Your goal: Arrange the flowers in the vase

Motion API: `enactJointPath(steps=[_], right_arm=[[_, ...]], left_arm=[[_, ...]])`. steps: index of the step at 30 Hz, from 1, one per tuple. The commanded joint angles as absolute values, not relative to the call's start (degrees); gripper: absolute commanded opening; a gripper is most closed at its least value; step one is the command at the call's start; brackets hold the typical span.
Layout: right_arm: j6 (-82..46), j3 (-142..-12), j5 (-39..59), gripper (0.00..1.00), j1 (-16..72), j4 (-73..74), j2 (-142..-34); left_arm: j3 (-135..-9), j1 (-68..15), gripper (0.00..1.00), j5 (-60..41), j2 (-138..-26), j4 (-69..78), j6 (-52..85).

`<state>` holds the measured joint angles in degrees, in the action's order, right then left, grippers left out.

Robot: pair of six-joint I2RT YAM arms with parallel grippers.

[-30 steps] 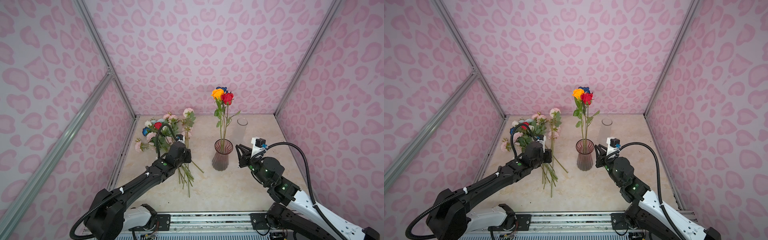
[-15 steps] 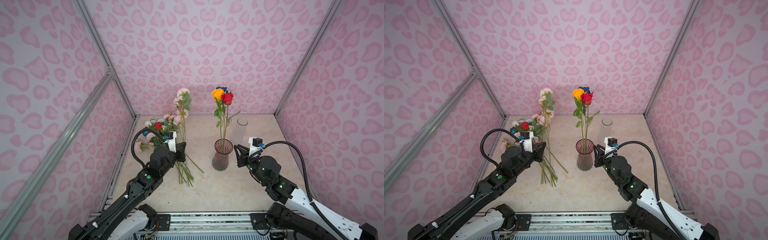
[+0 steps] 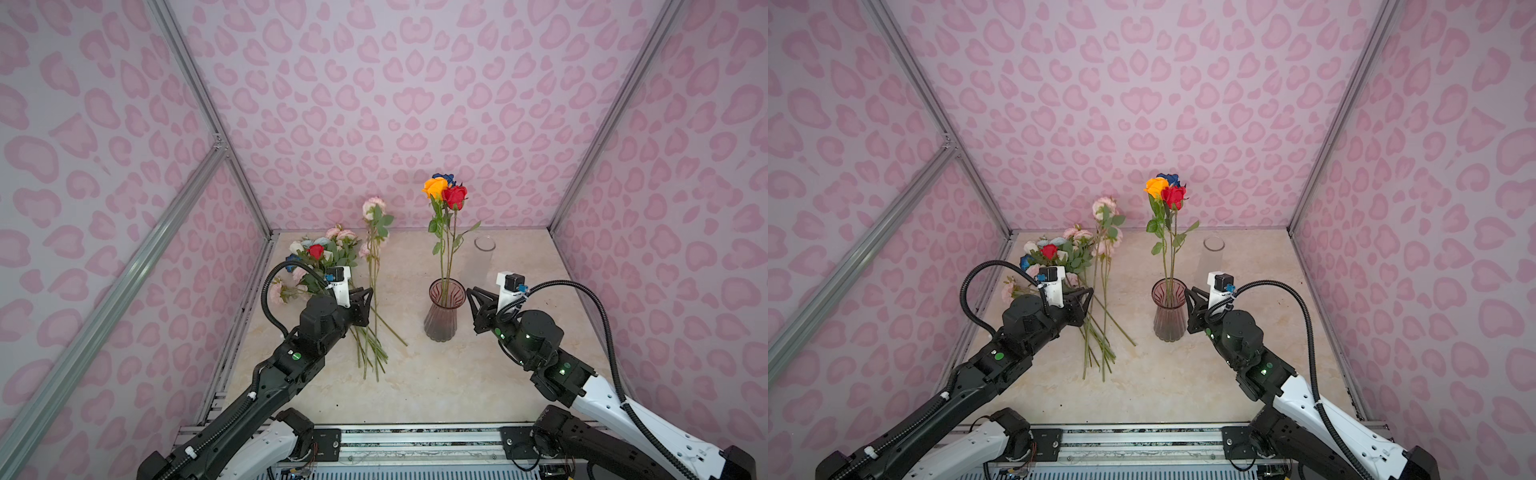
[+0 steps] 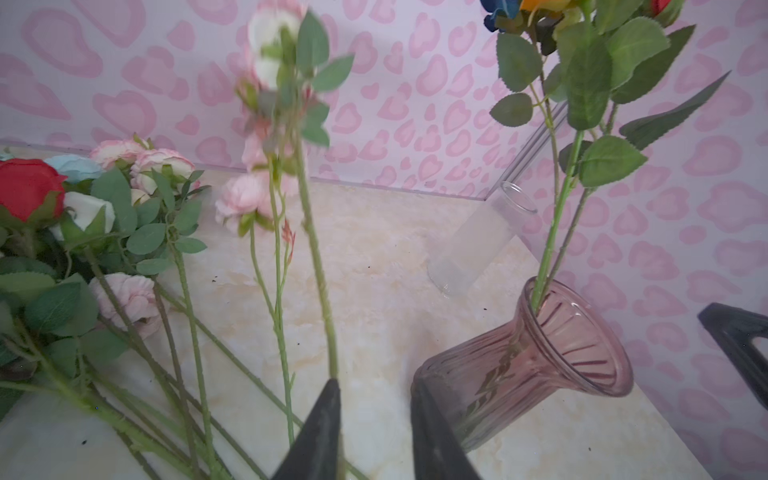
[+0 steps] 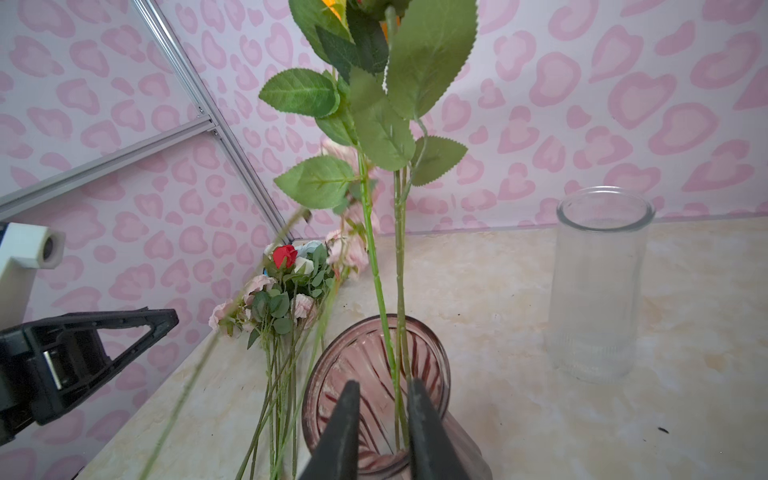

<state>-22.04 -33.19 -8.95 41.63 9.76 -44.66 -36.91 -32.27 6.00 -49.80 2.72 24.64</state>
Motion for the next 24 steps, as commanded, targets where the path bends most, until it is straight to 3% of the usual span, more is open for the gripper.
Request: enactJointPath(steps=[1, 7, 18, 24], right_arm=[[-21.8, -33.4, -8.8, 0.23, 41.7, 10.3, -44.7], [-22.1, -33.2, -8.7, 0.23, 41.9, 10.9, -45.5], [-21.7, -32.9, -9.7, 0.27, 41.9, 9.3, -44.4], [-20.8, -32.1, -11.3, 0.30, 41.9, 8.4, -42.9]], left_arm=[[-36.6, -32.1, 0.50, 14.9, -48.4, 2.9, 26.3], [-38.8, -32.0, 0.54, 15.1, -53.5, -0.2, 28.6], [-52.6, -30.8, 0.53, 12.1, -83.5, -4.2, 28.7], [-57.3, -28.7, 0.52, 8.6, -94.4, -8.0, 32.8]])
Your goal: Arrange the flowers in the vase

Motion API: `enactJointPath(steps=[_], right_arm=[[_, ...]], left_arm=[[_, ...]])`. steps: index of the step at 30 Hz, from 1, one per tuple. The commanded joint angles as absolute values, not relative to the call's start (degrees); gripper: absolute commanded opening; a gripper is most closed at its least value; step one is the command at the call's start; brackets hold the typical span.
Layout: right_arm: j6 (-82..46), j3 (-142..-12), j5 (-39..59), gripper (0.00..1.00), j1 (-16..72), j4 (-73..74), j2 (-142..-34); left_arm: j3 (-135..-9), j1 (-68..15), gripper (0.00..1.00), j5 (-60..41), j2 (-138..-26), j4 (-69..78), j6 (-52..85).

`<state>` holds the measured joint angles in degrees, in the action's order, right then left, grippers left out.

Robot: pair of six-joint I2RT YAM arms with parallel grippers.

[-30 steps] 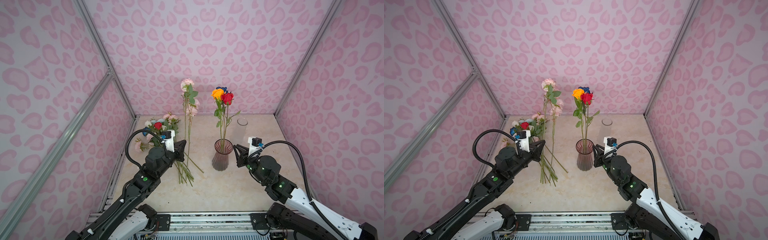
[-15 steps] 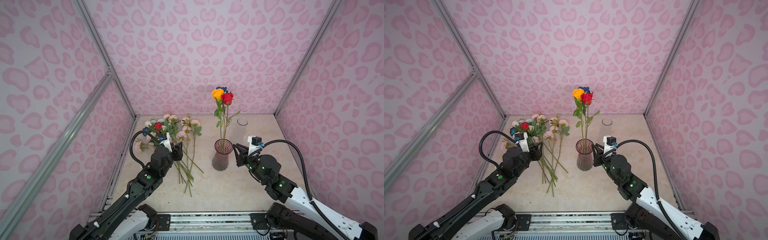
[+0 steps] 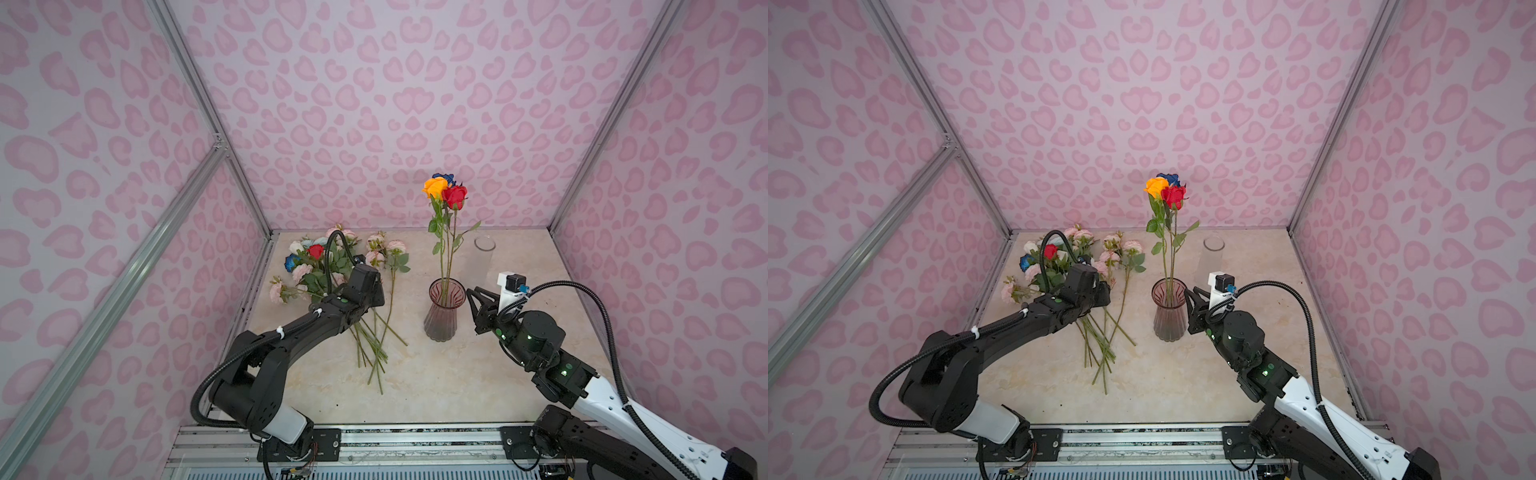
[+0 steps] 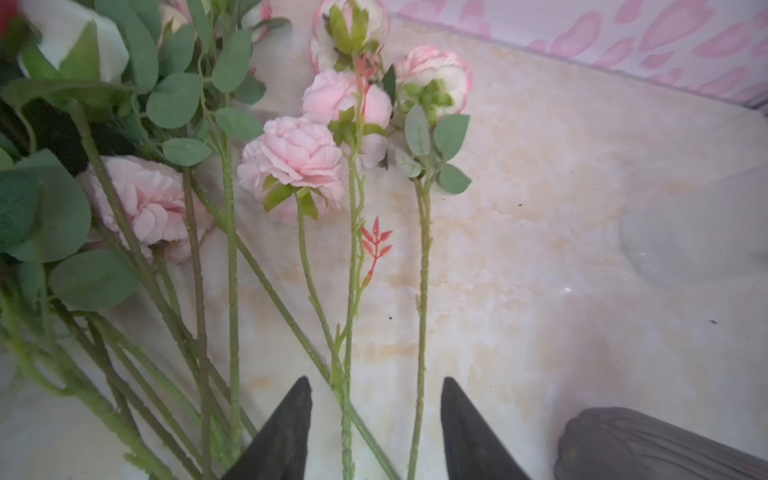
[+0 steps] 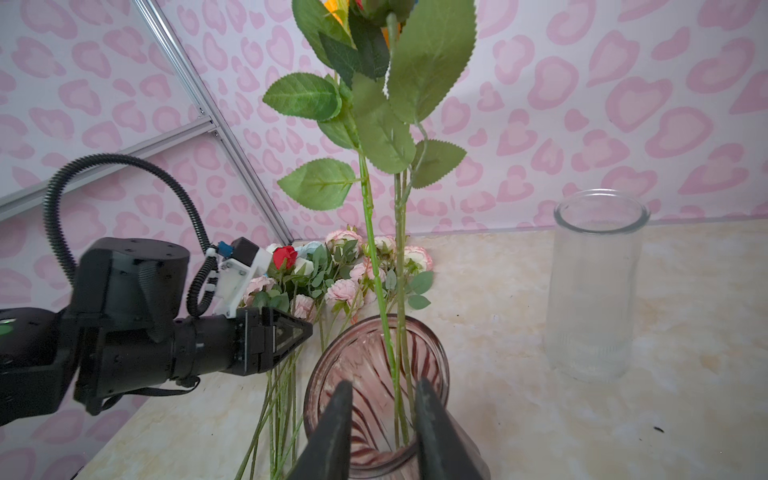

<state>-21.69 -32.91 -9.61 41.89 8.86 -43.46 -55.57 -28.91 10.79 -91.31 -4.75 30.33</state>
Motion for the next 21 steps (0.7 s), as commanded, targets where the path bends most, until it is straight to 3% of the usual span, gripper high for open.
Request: enactJointPath(steps=[1, 8, 12, 21], right_arm=[[-20.8, -31.9, -11.5, 0.30, 41.9, 8.5, -42.8], [-21.8, -30.7, -11.6, 0.34, 41.5, 9.8, -43.8], [-21.8, -30.8, -11.1, 0.34, 41.5, 10.1, -44.9], [-21.8, -30.7, -11.7, 0.34, 41.5, 9.7, -43.9]], left_arm=[[-57.2, -28.7, 0.52, 8.0, -95.2, -8.3, 33.0], [-55.4, -28.7, 0.47, 5.5, -99.0, -8.8, 32.5], [-55.0, -28.7, 0.28, 6.0, -99.9, -7.8, 31.7], [-56.0, -28.7, 0.03, 6.7, -99.7, -8.4, 28.8]])
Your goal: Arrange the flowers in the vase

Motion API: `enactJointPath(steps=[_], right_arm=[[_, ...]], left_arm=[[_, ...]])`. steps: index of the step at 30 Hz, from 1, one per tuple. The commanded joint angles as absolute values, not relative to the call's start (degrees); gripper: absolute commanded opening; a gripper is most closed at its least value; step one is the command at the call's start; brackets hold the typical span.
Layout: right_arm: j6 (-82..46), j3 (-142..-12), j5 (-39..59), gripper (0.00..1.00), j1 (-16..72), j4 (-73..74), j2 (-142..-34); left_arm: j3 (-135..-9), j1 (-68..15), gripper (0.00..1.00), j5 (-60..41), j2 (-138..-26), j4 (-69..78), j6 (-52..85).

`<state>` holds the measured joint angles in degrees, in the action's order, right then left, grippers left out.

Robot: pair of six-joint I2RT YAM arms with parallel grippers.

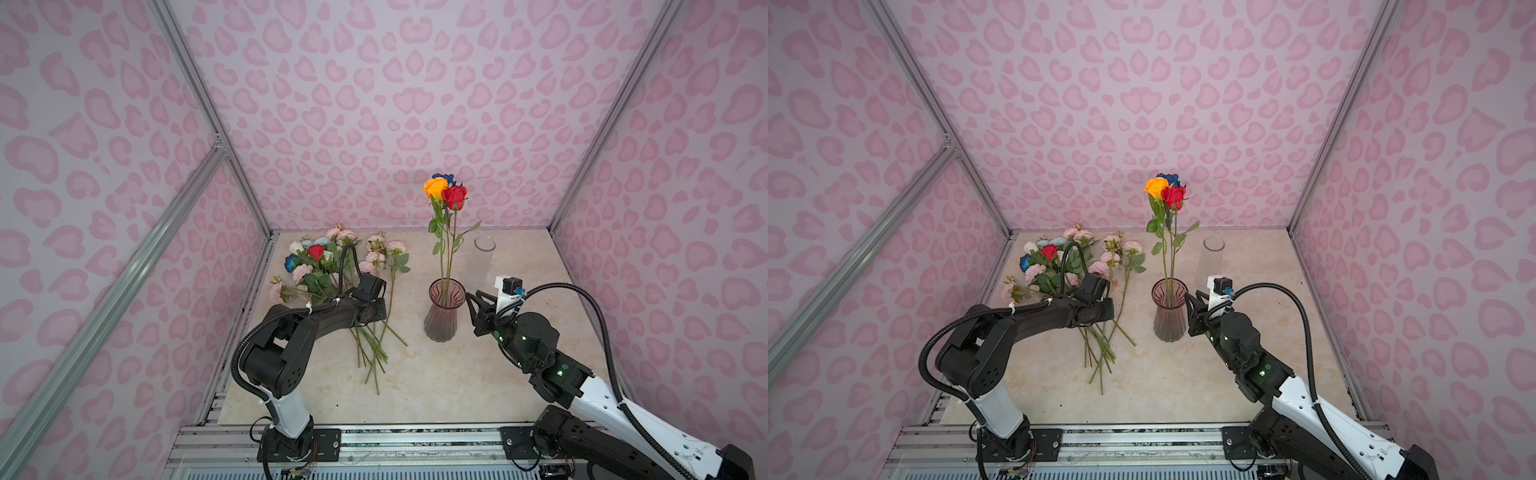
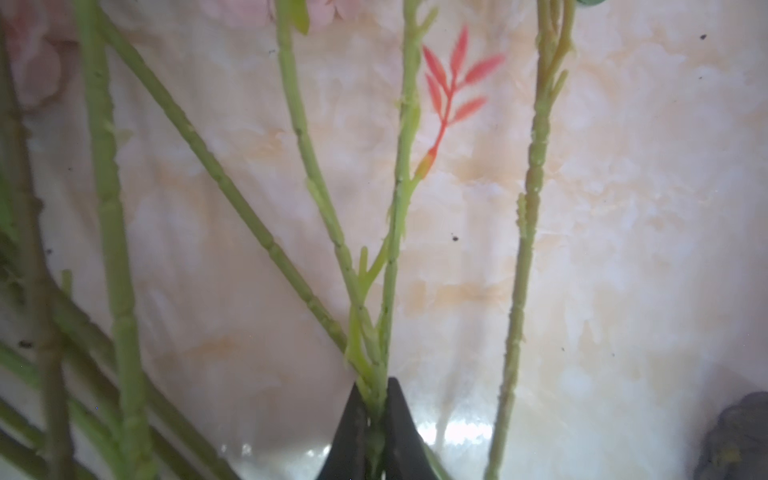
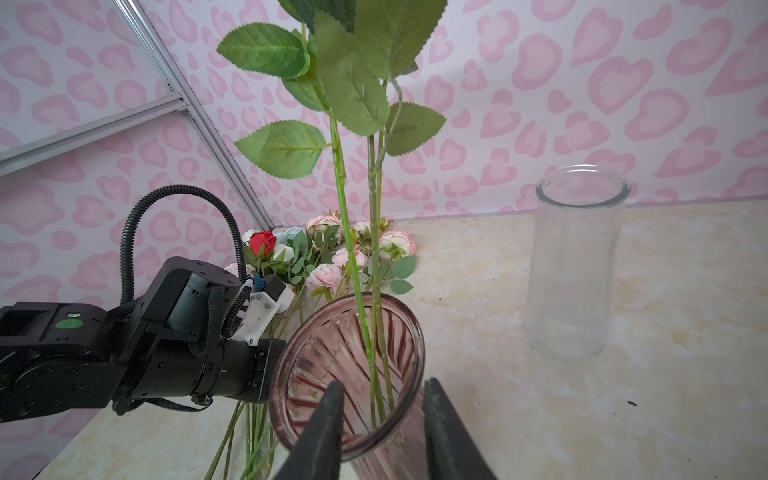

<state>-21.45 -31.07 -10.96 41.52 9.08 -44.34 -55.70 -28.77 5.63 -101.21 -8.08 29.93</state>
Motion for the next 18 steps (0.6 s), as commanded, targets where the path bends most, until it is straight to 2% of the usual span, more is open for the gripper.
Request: enactJointPath(steps=[1, 12, 18], right_arm=[[-21.8, -30.6, -11.8, 0.33, 41.5, 9.7, -43.8], [-22.1, -31.2, -10.4, 0.32, 41.5, 10.8, -44.2], [-21.9, -31.5, -9.8, 0.32, 41.6, 10.5, -43.4]], left_arm=[[-56.0, -28.7, 0.03, 7.0, -98.2, -8.5, 28.5], [-55.5, -28.7, 0.03, 17.7, -78.6, -8.0, 23.5], [-49.5, -29.5, 0.03, 19.3, -69.0, 2.7, 20.8]])
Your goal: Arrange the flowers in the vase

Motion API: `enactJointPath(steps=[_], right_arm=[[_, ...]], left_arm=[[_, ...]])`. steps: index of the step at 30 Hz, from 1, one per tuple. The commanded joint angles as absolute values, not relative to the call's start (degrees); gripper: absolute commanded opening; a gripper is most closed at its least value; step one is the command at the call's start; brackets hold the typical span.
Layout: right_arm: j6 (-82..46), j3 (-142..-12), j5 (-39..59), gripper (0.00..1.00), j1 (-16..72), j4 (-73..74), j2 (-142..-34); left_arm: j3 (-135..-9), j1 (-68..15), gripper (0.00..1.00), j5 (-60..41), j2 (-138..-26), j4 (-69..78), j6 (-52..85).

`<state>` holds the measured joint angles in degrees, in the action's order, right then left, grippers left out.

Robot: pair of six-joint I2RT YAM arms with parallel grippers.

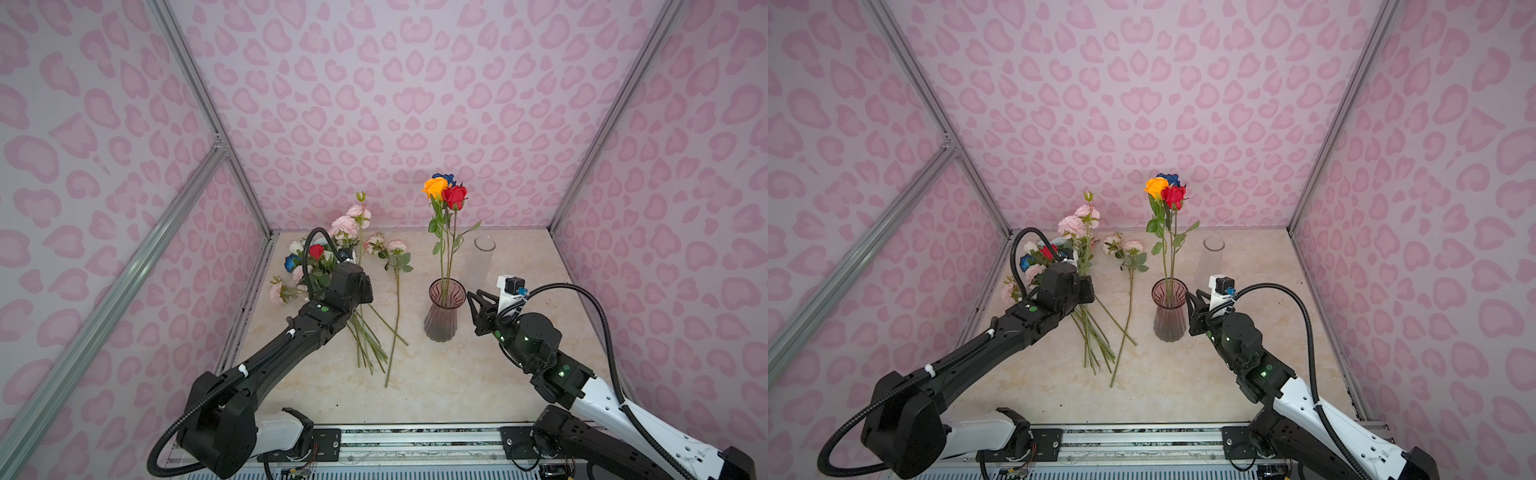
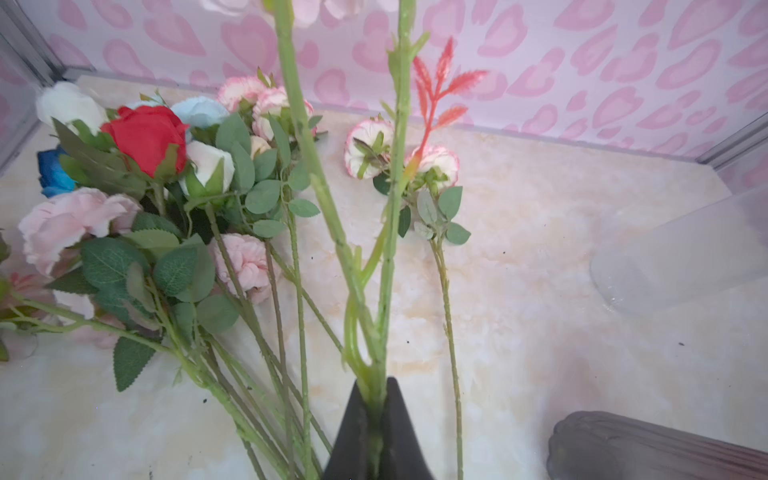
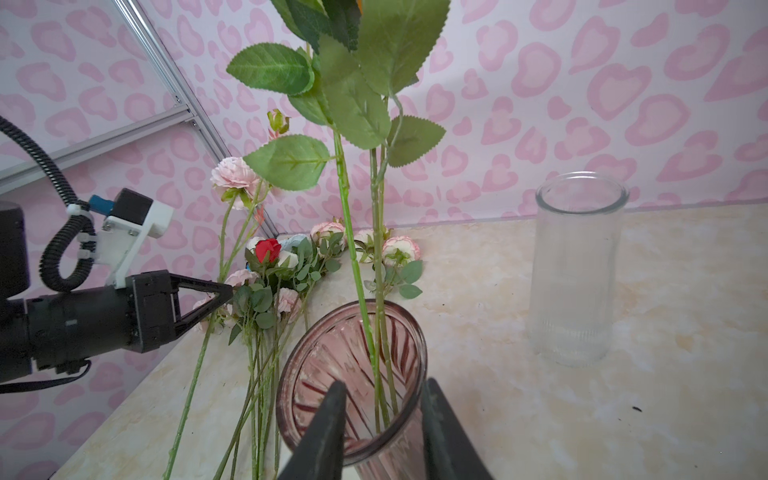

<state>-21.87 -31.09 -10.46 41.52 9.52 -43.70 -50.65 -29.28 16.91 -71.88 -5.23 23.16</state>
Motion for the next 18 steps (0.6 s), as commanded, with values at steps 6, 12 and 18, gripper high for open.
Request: enactJointPath(steps=[6, 12, 18], right_arm=[[-19.3, -35.3, -5.9, 0.34, 41.6, 8.8, -43.4], [-15.7, -44.3, 2.2, 0.45, 45.1, 5.4, -45.7], [-14.0, -53.8, 5.9, 0.51, 53.2, 6.2, -52.3]], left_arm=[[-45.8, -33.2, 0.03, 12.2, -57.8, 12.8, 14.6], [-44.1, -37.7, 0.03, 0.9, -49.4, 16.3, 10.1], [-46.5, -42.4, 0.03, -6.3, -48.6, 16.0, 11.1]])
